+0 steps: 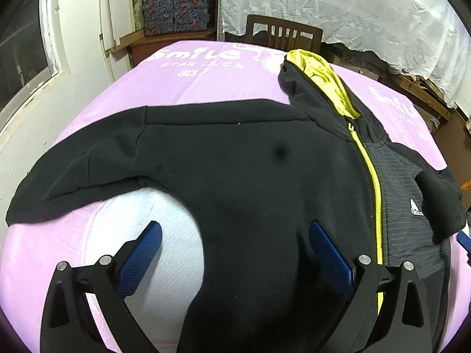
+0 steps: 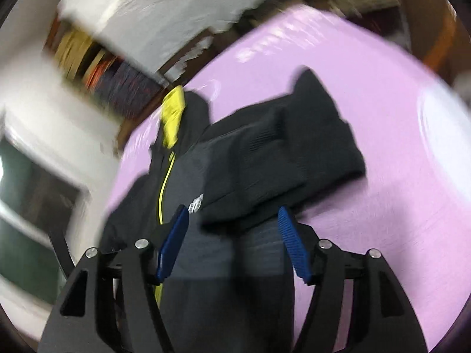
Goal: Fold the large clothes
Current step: 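Carry the sleeve with the right gripper across the hoodie body and lay it down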
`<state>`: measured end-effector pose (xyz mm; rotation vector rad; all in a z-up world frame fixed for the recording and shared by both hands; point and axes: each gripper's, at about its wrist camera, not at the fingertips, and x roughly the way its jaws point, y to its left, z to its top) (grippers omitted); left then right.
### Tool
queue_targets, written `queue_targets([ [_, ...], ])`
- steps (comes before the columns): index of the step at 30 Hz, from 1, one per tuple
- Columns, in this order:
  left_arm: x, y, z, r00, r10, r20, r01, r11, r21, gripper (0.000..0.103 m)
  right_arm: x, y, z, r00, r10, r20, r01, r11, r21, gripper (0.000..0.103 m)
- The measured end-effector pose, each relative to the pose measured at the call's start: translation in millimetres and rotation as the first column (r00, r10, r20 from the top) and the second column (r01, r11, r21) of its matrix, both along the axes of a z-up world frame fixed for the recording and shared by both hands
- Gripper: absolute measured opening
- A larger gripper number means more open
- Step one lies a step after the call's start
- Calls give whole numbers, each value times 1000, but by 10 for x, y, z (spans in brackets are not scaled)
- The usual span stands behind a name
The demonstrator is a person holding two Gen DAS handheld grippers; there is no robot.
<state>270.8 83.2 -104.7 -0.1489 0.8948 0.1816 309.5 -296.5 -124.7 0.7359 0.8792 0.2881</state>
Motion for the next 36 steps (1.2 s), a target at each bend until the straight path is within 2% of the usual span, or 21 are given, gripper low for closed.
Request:
queue_targets([
  [2, -6, -26, 21, 1000, -13, 12, 13, 1000, 4, 100, 124, 15, -34, 999, -32, -15, 33, 999, 43, 62],
  [3, -14, -41, 25, 1000, -20, 17, 20, 1000, 5, 100, 163, 118, 15, 1000, -13, 7, 13, 1000, 19, 61],
  [4, -16, -52, 31, 999, -28, 21, 28, 1000, 6, 100, 199, 365, 177, 995, 66, 73, -61, 996, -57, 61],
  [5, -17, -63, 31, 999, -36, 23, 36, 999, 6, 100, 202, 569, 295, 982, 140, 125, -128, 987, -101, 61],
  [8, -19, -89, 12, 998, -58, 27, 58, 998, 5, 100, 64, 993, 605, 900, 366, 237, -346, 930, -123, 61],
  [9, -15, -94, 8, 997, -66, 27, 66, 998, -1, 100, -14, 1041, 709, 877, 404, 260, -369, 913, -173, 61],
  [10, -22, -104, 12, 996, -78, 30, 79, 997, -10, 100, -48, 1031, 744, 873, 407, 268, -361, 910, -205, 62],
  [11, -33, -114, 20, 996, -85, 33, 86, 996, -14, 100, -90, 927, 772, 879, 387, 278, -324, 913, -247, 63],
  [13, -50, -172, 48, 993, -110, 34, 111, 993, -35, 100, -112, 630, 742, 914, 300, 273, -229, 937, -264, 65],
  [15, -15, -294, 69, 986, -168, 10, 168, 981, -96, 100, -53, 234, 607, 956, 184, 228, -135, 967, -215, 65],
  [17, 61, -437, 69, 972, -234, -25, 227, 962, -154, 100, 37, -78, 448, 979, 102, 178, -79, 988, -133, 56],
  [18, 105, -505, 70, 965, -257, -42, 247, 954, -169, 100, 69, -163, 404, 983, 76, 166, -59, 993, -106, 48],
  [19, 173, -596, 76, 959, -278, -59, 263, 947, -184, 100, 97, -275, 340, 986, 48, 157, -35, 996, -79, 43],
  [21, 271, -728, 87, 948, -310, -68, 290, 934, -210, 98, 91, -400, 261, 986, 12, 165, -4, 999, -47, 41],
  [24, 437, -934, 76, 925, -370, -86, 338, 906, -255, 87, 89, -457, 110, 985, -20, 170, 21, 1000, -7, 41],
  [27, 581, -1089, 4, 904, -413, -109, 365, 879, -306, 74, 53, -541, 94, 984, -27, 176, 27, 1000, 3, 41],
  [29, 664, -1141, -75, 900, -417, -123, 360, 873, -328, 69, 56, -573, 94, 984, -30, 178, 31, 1000, -2, 41],
  [31, 688, -1183, -89, 909, -401, -111, 352, 883, -310, 68, 33, -568, 109, 983, -23, 180, 21, 1000, 14, 41],
  [34, 718, -1260, -71, 898, -430, -94, 380, 866, -326, 45, 27, -503, 134, 983, -10, 185, 8, 1000, 11, 41],
  [36, 733, -1311, -50, 900, -427, -87, 383, 871, -307, 45, 23, -491, 151, 982, -14, 190, 16, 1000, -8, 41],
])
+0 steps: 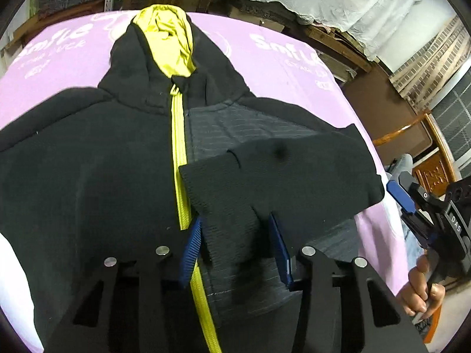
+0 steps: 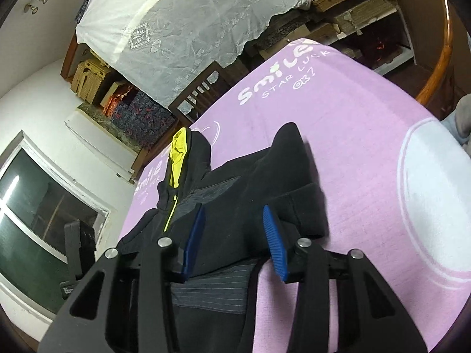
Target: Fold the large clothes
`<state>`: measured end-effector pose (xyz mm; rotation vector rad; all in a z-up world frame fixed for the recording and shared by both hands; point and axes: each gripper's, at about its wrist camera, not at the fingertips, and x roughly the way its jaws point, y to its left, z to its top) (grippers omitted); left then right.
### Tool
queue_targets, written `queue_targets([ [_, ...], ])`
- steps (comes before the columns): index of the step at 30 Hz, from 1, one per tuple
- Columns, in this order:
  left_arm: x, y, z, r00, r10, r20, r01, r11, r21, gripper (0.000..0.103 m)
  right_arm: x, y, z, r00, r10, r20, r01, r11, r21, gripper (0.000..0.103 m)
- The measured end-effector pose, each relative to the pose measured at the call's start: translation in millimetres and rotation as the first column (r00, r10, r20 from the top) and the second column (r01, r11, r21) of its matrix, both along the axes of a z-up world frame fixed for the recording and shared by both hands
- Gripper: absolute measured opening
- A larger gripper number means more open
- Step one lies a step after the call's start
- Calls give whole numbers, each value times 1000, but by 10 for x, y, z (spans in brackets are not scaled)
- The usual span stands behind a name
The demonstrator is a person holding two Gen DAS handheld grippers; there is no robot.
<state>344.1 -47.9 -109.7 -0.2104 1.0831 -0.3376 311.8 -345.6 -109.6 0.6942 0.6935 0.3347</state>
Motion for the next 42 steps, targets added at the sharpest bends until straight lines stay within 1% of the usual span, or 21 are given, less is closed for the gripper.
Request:
queue_targets([
  [1, 0, -28, 3, 1000, -4, 9, 4, 1000, 10, 43, -7, -7, 9, 1000, -8, 4, 8, 1000, -6, 41],
  [3, -11, -50, 15, 1000, -7, 23, 6, 1000, 27, 22, -18, -27, 14, 1000, -22, 8, 22, 1000, -7, 41],
  [4, -4, -54, 21, 999, -11, 33, 9, 999, 38, 8, -25, -41, 4, 1000, -26, 9, 26, 1000, -5, 41],
  [5, -3, -45, 44, 999, -12, 45, 10, 999, 39, 7, -33, -59, -2, 999, -34, 10, 34, 999, -1, 41],
  [8, -26, 29, 272, 991, 1, 131, -10, 998, 65, 6, -35, -86, 1, 999, -50, 14, 50, 999, -10, 41],
  [10, -58, 114, 511, 980, 8, 200, -26, 996, 90, 4, -31, -79, -5, 999, -45, 18, 45, 999, -10, 36],
  [12, -89, 222, 696, 969, 19, 247, -47, 993, 109, 4, -23, -50, -16, 999, -31, 18, 31, 999, -14, 31],
  [14, -123, 322, 786, 963, 25, 269, -61, 990, 125, 4, -1, 19, -36, 1000, -13, 13, 14, 999, -36, 29],
  [17, -153, 427, 727, 966, 27, 257, -68, 986, 154, 4, 52, 152, -87, 1000, 21, -6, -22, 997, -80, 23],
  [19, -154, 491, 565, 975, 33, 221, -71, 983, 166, 4, 93, 245, -122, 999, 36, -18, -38, 992, -121, 14],
  [20, -151, 526, 483, 978, 38, 204, -75, 982, 173, 4, 105, 286, -124, 999, 37, -16, -39, 989, -146, 13],
  [22, -149, 613, 286, 983, 59, 172, -93, 976, 196, 5, 96, 346, -93, 999, 33, 5, -31, 981, -192, 13],
  [25, -159, 815, 140, 979, 113, 169, -148, 966, 212, 5, 74, 396, -74, 999, 46, 24, -40, 975, -216, 13],
  [28, -183, 1002, 175, 972, 149, 179, -182, 965, 188, 4, 82, 404, -97, 999, 42, 17, -38, 976, -215, 13],
  [30, -194, 1058, 225, 969, 153, 195, -193, 959, 206, 4, 90, 399, -108, 999, 39, 6, -37, 978, -203, 13],
  [32, -214, 1106, 268, 964, 155, 217, -206, 950, 236, 4, 96, 395, -90, 999, 33, -13, -35, 980, -193, 13],
  [34, -208, 1126, 264, 963, 154, 223, -212, 941, 265, 5, 144, 436, -53, 998, 61, -35, -67, 980, -187, 13],
  [38, -186, 1119, 153, 975, 136, 177, -184, 938, 292, 8, 396, 633, -9, 990, 99, -102, -122, 958, -261, 13],
  [40, -203, 1160, 141, 974, 146, 172, -192, 937, 292, 9, 498, 715, -101, 985, 92, -148, -135, 939, -316, 13],
  [41, -219, 1185, 149, 973, 155, 173, -200, 937, 287, 10, 552, 729, -208, 978, 78, -191, -140, 932, -336, 13],
  [42, -242, 1223, 184, 969, 167, 181, -213, 937, 278, 10, 588, 714, -302, 972, 77, -223, -150, 931, -334, 11],
])
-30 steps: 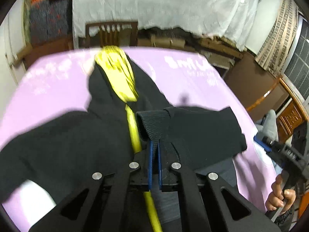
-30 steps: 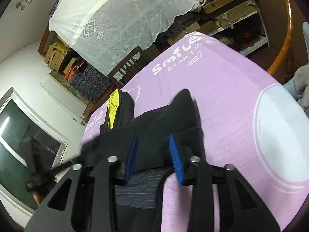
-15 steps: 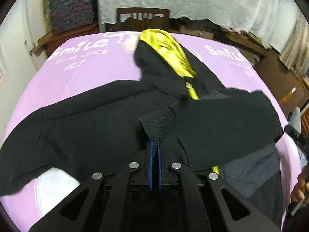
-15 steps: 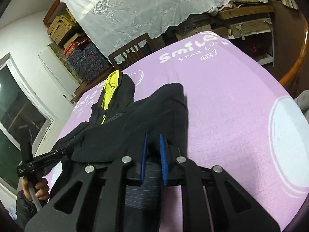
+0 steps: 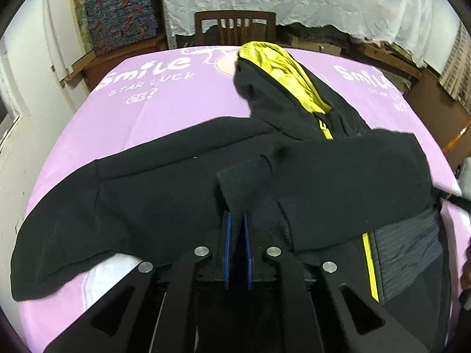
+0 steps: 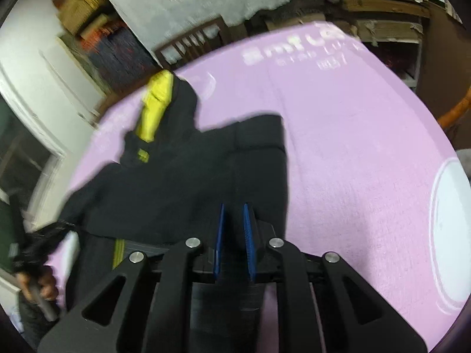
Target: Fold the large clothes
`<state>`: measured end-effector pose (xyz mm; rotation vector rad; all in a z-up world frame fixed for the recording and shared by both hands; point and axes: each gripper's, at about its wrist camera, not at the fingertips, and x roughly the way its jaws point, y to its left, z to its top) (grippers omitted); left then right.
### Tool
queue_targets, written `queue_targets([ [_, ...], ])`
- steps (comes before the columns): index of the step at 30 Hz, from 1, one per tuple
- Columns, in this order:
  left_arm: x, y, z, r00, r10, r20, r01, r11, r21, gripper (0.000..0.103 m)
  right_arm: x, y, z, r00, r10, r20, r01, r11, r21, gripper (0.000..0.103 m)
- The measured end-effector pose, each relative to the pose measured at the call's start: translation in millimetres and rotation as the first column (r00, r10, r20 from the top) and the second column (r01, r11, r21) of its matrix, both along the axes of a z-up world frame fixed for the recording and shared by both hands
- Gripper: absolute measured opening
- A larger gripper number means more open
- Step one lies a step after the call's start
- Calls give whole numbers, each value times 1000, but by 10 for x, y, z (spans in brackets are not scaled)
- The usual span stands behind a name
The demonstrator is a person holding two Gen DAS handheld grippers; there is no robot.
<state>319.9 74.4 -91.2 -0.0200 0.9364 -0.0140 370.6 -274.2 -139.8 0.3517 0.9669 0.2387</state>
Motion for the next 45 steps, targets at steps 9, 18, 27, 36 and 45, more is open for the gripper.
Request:
queue_targets([
  [9, 116, -446, 274, 989, -126, 74, 129, 991, -40, 13, 34, 22, 164, 999, 19, 30, -19, 1000, 5, 16],
  [18, 460, -503, -237, 994, -107, -28, 103, 986, -135, 24, 484, 263, 212, 998, 27, 51, -28, 999, 22, 16],
  [27, 428, -426, -254, 990, -135, 29, 138, 971, -195, 34, 505, 122, -19, 999, -8, -35, 11, 994, 109, 8],
  [36, -89, 296, 145, 996, 76, 37, -66, 970, -235, 70, -204, 508, 507, 990, 93, 104, -99, 994, 50, 38],
  [45, -986, 1780, -72, 880, 462, -113, -466, 791, -395, 71, -679, 722, 543, 979, 159, 128, -181, 966, 187, 43],
])
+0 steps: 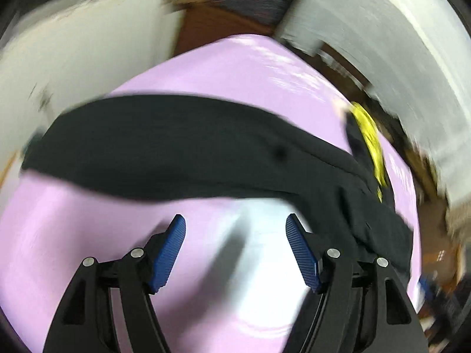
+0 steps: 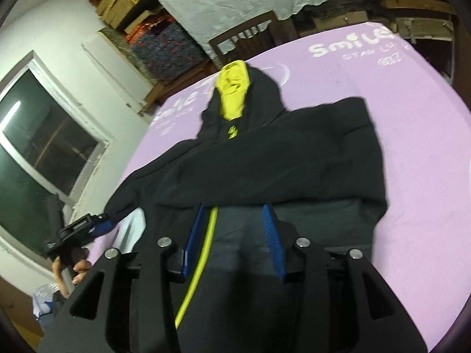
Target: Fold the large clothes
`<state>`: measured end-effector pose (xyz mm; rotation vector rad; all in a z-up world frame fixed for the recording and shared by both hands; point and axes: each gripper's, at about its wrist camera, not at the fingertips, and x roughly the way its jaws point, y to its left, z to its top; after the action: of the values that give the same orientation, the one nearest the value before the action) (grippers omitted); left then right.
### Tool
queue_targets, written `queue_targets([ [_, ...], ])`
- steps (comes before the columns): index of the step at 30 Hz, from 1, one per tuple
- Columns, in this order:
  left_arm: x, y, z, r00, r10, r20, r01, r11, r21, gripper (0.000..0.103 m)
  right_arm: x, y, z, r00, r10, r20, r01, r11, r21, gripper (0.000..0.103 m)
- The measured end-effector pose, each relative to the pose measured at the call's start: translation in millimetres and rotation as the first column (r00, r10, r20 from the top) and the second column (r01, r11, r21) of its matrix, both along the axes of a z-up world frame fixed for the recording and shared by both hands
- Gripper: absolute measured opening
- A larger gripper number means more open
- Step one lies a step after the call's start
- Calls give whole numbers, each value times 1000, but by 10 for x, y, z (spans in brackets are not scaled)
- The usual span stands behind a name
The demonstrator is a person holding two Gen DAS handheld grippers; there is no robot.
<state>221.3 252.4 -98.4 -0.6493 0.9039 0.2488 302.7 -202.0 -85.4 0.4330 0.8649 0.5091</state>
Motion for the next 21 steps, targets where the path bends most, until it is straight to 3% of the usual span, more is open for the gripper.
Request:
queue_targets([
  [3, -157, 299, -81, 994, 105, 23, -102, 989, -109, 70, -70, 76, -19, 1000, 11, 2, -11, 1000, 19, 48],
  [8, -126, 384, -93, 976, 209, 54, -200, 969, -144, 70, -87, 107, -114, 1000, 4, -4, -4, 1000, 11, 48],
  [15, -62, 682, -107, 902, 410, 136, -392, 909, -141, 68, -24, -80, -295, 998, -49, -47, 50, 998, 34, 49],
  [18, -141, 816, -125, 885, 442, 144, -426, 895, -133, 57, 8, -127, -332, 996, -65, -58, 67, 997, 40, 50],
  [21, -174, 929, -113, 890, 433, 139, -417, 899, -131, 28, 23, -183, -343, 994, -84, -62, 87, 995, 50, 50],
])
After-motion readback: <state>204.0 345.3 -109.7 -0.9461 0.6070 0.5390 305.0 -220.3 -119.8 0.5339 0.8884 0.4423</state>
